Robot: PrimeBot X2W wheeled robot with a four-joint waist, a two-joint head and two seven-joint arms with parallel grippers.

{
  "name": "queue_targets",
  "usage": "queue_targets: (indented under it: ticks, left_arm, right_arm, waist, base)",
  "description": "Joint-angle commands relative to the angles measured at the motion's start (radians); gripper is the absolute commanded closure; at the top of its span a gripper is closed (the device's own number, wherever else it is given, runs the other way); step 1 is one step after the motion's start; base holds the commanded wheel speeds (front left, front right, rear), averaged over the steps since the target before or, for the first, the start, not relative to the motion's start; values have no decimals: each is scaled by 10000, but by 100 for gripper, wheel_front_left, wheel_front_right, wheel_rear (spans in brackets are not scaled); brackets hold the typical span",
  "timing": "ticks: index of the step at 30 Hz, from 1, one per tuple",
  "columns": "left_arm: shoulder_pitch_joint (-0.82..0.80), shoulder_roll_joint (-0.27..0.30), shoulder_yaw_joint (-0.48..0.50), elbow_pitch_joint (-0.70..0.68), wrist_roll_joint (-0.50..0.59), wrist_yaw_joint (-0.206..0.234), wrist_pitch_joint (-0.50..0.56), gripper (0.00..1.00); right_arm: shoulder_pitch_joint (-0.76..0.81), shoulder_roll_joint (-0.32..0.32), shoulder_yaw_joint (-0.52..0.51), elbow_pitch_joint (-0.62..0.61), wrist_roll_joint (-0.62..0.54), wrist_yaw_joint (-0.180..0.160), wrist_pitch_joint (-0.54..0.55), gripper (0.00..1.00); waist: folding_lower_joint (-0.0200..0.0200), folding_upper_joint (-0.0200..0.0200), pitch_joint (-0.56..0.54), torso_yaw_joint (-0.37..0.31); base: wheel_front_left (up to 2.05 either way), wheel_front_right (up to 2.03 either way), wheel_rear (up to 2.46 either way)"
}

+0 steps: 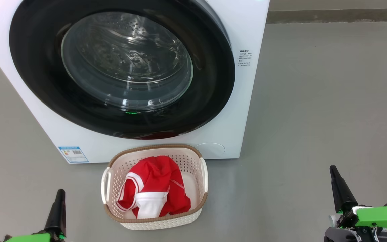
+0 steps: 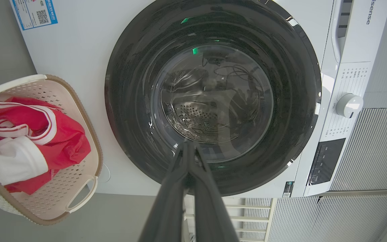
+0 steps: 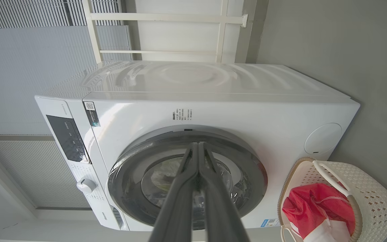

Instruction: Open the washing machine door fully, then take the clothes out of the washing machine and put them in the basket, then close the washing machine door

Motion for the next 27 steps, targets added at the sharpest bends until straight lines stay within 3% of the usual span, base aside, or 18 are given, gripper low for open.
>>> queue_targets:
  ticks: [1,27]
  left_arm:
    - [-387,136,345,-202,44,-33,37,100]
    - [-387,135,347,-202,45,-33,38,100]
  right_arm:
    - [-62,-26,221,-301,-35,-9,83,100]
    - [-62,-25,219,-301,-36,-9,85,100]
  waist:
    - [-1,0,0,0]
    - [-1,0,0,0]
  base:
    - [0,0,0]
    - [0,0,0]
